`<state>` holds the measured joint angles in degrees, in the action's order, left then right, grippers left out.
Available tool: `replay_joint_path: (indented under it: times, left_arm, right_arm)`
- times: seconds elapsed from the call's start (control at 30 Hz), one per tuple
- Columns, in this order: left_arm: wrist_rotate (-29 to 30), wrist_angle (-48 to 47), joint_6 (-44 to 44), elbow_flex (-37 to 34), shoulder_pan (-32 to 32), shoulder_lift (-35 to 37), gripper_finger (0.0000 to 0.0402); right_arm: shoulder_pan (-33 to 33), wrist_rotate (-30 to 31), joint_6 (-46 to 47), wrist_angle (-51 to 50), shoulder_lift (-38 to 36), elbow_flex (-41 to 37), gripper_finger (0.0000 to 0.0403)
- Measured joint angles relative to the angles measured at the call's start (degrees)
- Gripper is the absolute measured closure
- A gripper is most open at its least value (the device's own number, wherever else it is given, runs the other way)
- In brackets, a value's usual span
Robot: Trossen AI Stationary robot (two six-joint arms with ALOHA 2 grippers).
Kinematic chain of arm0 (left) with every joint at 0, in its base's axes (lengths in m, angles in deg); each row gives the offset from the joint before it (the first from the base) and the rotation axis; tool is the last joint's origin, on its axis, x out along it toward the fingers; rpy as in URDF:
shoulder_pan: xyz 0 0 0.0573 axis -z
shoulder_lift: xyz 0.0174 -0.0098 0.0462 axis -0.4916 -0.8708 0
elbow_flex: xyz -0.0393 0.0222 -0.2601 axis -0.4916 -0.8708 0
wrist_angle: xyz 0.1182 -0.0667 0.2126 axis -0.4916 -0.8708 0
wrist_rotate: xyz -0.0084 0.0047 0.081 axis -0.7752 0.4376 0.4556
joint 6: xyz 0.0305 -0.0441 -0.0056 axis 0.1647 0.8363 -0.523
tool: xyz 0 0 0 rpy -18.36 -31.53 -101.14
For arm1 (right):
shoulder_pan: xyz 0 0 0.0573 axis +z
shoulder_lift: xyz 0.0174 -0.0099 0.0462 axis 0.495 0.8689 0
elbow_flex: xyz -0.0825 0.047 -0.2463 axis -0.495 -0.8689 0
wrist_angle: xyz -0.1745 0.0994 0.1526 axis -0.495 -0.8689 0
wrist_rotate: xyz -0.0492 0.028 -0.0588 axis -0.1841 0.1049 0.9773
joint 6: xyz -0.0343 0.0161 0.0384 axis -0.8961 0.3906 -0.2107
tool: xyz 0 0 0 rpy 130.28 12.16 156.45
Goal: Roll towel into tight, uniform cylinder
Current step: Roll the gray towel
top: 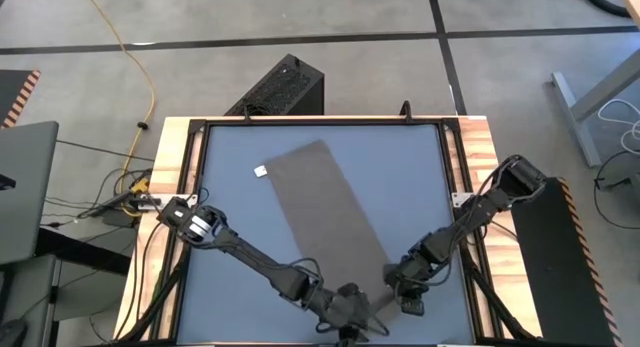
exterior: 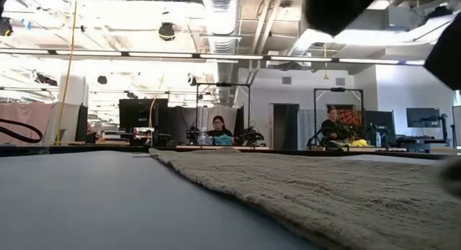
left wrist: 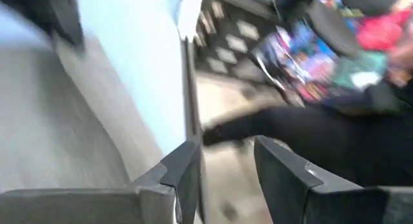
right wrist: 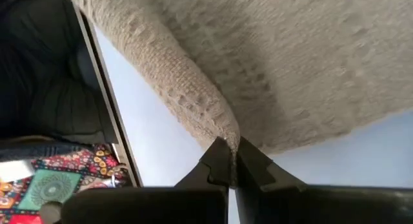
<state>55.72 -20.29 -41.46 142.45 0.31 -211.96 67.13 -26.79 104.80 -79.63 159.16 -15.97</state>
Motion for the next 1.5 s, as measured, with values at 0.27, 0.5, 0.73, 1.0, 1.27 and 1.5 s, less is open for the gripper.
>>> replay_joint_path:
  times: [0.27,0.5,0.73,1.0,1.27,1.5]
  left_arm:
    - [6.43,-3.88,-2.08,7.07,1.02,-7.98,0.0269]
    - [12.13,-10.62,-0.94,8.74,0.98,-9.19,0.0269]
    - [14.98,-14.36,1.12,8.76,1.07,-8.97,0.0269]
    - [20.17,-11.29,-1.99,8.77,1.48,-8.86,0.0269]
    - [17.08,-14.19,2.38,8.77,1.52,-8.86,0.0258]
    - [10.69,-14.29,6.49,8.77,1.69,-8.86,0.0237]
  right_arm:
    - [-0.86,-0.77,1.77,-0.57,0.02,0.0,0.0378]
    - [-0.59,-0.97,2.61,-0.74,0.02,0.0,0.0378]
    - [-0.59,-0.99,3.27,-0.87,0.02,0.0,0.0377]
    - [-0.52,-0.99,3.29,-0.91,0.02,0.0,0.0377]
    - [-0.44,-0.99,3.3,-0.93,0.02,0.0,0.0376]
    - [-0.44,-0.99,3.27,-0.93,0.02,0.0,0.0376]
